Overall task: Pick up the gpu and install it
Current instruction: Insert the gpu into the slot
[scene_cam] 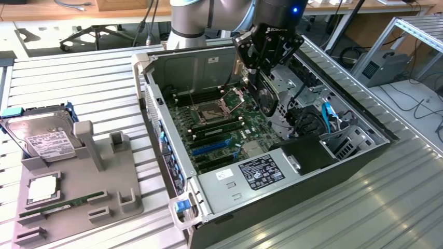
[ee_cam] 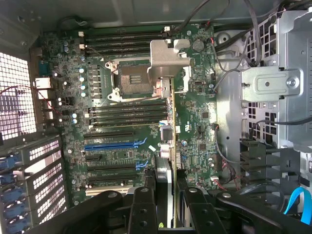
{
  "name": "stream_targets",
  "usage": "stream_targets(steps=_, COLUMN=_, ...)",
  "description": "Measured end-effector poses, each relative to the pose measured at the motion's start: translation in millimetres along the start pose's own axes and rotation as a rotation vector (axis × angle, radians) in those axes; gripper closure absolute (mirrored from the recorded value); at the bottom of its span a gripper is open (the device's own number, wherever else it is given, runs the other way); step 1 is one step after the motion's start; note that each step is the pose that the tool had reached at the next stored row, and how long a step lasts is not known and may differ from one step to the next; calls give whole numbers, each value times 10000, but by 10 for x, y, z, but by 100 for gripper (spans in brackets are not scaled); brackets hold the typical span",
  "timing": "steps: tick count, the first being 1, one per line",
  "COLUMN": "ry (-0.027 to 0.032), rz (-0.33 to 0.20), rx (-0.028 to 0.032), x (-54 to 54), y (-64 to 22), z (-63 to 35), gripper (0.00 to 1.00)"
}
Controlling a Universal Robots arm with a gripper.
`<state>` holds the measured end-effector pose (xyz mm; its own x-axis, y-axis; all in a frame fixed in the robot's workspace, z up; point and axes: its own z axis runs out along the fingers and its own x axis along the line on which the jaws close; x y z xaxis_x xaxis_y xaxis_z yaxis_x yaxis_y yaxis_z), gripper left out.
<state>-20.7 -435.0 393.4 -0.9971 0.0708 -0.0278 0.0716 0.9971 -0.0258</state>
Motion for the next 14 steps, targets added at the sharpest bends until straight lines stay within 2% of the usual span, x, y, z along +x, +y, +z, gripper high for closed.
stream_targets(steps=6, ry=-2, rz=-55, rx=-2, x=0, y=0, z=0, gripper=73)
stream_targets(steps=14, ry=-14, rz=-538, rx=-15, x=0, y=0, z=0, gripper=73)
